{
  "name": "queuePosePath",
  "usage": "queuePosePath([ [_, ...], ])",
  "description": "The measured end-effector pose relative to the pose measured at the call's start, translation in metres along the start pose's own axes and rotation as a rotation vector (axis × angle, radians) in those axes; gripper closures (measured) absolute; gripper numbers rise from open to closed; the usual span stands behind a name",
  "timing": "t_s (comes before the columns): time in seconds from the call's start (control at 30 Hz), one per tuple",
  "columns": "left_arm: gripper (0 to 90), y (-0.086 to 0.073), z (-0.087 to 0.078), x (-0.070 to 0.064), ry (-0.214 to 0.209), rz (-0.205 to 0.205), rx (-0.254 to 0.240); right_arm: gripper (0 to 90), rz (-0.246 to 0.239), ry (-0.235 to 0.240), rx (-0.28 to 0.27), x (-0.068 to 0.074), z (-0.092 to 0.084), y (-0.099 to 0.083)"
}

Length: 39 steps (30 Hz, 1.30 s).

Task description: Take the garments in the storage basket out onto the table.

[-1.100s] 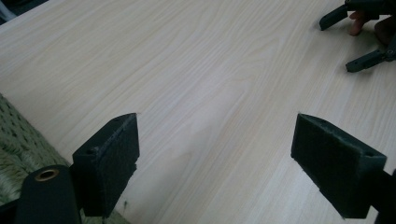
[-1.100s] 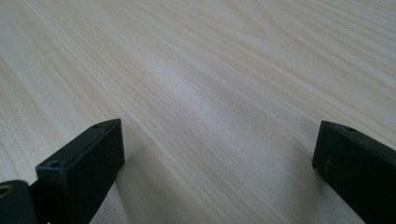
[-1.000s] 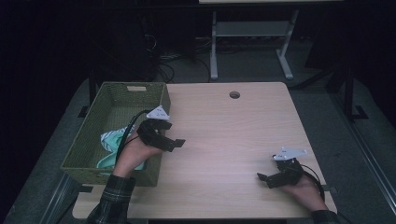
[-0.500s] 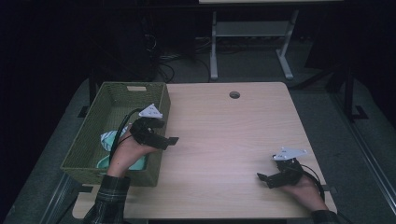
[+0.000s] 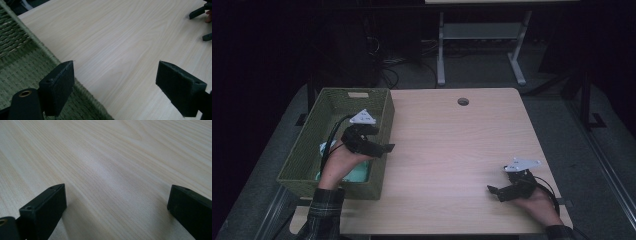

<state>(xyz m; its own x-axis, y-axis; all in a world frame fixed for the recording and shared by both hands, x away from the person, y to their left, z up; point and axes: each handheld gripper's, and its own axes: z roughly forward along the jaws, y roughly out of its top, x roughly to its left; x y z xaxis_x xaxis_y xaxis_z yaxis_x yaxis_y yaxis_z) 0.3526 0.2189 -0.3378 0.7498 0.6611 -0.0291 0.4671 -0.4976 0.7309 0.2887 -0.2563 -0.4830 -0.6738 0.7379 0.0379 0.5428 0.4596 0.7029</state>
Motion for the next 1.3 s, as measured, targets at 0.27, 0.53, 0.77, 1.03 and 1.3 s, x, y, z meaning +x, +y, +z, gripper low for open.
queuePosePath([
  [0.27,14.8,-0.005,-0.008,0.008,0.029,-0.011,-0.008,1.7,0.000,0.000,0.000,0.000,0.000,0.000],
  [0.53,15.3,-0.011,-0.017,0.016,0.054,-0.034,-0.010,1.7,0.000,0.000,0.000,0.000,0.000,0.000],
  [0.77,16.6,-0.015,-0.025,0.023,0.074,-0.038,-0.009,1.7,0.000,0.000,0.000,0.000,0.000,0.000],
  [1.03,16.7,-0.023,-0.036,0.032,0.108,-0.061,-0.011,1.7,0.000,0.000,0.000,0.000,0.000,0.000],
  [1.3,16.7,-0.033,-0.046,0.043,0.149,-0.097,-0.021,1.7,0.000,0.000,0.000,0.000,0.000,0.000],
])
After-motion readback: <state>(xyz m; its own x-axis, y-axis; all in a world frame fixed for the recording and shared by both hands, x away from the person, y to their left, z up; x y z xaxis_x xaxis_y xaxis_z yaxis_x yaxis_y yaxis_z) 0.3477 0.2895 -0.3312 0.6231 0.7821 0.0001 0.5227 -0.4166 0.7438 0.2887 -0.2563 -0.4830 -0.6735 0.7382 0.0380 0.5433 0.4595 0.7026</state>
